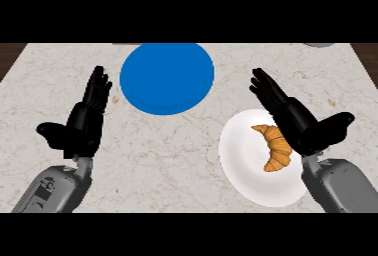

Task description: Pick the croissant from the plate and place it in the plate

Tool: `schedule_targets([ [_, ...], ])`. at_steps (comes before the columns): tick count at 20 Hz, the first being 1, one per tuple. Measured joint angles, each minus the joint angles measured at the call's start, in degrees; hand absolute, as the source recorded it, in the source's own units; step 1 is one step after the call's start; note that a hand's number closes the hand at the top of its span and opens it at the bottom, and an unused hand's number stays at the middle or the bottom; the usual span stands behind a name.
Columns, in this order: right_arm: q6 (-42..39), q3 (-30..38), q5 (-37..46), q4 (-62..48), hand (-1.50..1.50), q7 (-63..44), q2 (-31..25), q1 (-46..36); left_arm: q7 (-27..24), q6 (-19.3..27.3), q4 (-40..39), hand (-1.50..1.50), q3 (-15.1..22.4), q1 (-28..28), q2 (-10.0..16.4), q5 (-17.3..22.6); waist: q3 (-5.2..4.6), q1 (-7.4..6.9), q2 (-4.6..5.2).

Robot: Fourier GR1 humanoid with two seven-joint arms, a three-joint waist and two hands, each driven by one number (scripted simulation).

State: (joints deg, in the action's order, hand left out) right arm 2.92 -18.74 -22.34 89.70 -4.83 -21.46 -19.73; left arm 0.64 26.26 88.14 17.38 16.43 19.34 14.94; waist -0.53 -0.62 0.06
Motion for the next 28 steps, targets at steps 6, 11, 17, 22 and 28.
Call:
schedule_targets([
  [6,-1.99,-8.34,7.79,-3.03,1.50,2.97,5.79,-6.21,0.63,-6.19,0.92,0.00,-2.59,1.91,6.00,-0.05,0.43,-1.17,0.07],
  [11,3.74,-16.27,28.13,-7.52,-1.50,-1.29,-1.68,-8.81,0.80,-9.19,0.50,0.00,-2.77,1.72,8.28,0.42,-0.06,-0.52,-0.68],
  [17,19.98,-17.05,33.30,-12.71,-1.50,9.20,7.82,1.23,0.00,-12.42,1.65,0.00,-4.73,-0.37,10.22,1.84,0.48,0.02,-0.08],
  [22,23.04,-14.09,33.74,-10.47,-1.50,15.67,9.13,4.02,1.10,-14.41,2.71,0.00,-6.67,-0.85,10.55,1.91,0.54,0.50,-0.11],
  [28,19.90,-13.54,41.89,-0.20,-1.50,1.09,1.54,1.47,2.01,-15.94,3.04,0.00,-8.63,-1.60,11.24,1.88,0.39,1.30,-0.45],
])
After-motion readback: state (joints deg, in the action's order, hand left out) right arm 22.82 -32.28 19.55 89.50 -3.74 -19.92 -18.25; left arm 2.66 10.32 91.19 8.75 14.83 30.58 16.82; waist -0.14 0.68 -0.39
